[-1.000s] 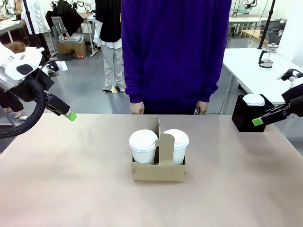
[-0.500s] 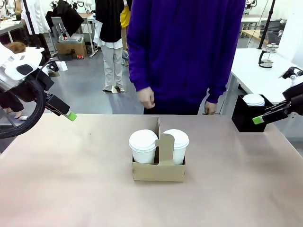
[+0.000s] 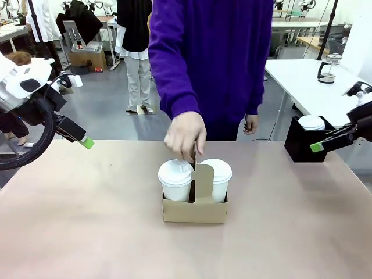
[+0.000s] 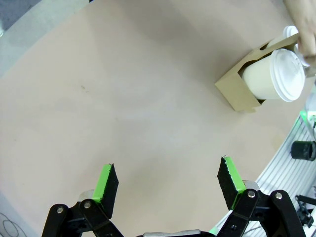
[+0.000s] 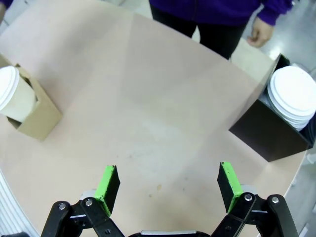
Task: Pour a drink into a cup and package it in a carrier.
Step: Insert the held 600 ml Paper Cup into the Cup Carrier.
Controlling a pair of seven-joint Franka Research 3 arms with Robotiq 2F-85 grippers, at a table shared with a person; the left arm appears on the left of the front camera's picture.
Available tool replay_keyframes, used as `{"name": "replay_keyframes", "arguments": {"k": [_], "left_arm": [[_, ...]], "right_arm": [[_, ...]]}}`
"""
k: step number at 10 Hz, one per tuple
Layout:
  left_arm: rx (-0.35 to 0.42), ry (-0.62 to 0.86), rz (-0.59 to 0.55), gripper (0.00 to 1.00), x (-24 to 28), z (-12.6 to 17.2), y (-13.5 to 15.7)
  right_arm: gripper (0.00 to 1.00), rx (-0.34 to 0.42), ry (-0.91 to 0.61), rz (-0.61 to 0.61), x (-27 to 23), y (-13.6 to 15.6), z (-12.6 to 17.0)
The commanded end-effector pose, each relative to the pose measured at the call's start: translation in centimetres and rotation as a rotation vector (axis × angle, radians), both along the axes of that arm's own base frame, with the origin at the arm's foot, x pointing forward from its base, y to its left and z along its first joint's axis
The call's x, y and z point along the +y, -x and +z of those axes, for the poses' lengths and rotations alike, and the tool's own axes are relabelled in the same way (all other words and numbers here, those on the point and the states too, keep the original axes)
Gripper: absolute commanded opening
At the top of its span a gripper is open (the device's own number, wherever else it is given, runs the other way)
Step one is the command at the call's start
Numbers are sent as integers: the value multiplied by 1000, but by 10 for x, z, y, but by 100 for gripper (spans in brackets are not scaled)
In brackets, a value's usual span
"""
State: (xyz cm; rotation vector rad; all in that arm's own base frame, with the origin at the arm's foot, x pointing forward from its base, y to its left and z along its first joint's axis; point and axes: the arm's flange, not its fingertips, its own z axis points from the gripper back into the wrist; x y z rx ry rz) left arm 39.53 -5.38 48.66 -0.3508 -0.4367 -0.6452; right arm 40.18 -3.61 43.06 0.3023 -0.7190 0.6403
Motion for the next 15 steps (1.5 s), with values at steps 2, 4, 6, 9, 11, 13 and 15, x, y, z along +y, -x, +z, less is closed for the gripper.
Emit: {"name": "replay_keyframes", "arguments": {"k": [2,4,6,9,11,13,15], "left_arm": [[3,-17,2,100,1,0,0],[3,-17,2,100,1,0,0],[3,-17,2,100,1,0,0],[3,-17,2,100,1,0,0],[3,-17,2,100,1,0,0],[3,-17,2,100,1,0,0],[3,-17,2,100,1,0,0]], "right_arm": [[100,9,8,-17,2,2,-2],[100,9,8,-17,2,2,-2],[100,9,8,-17,2,2,-2],[100,9,8,-17,2,2,-2],[100,9,8,-17,2,2,-2],[100,9,8,-17,2,2,-2],[100,9,8,-17,2,2,-2]]}}
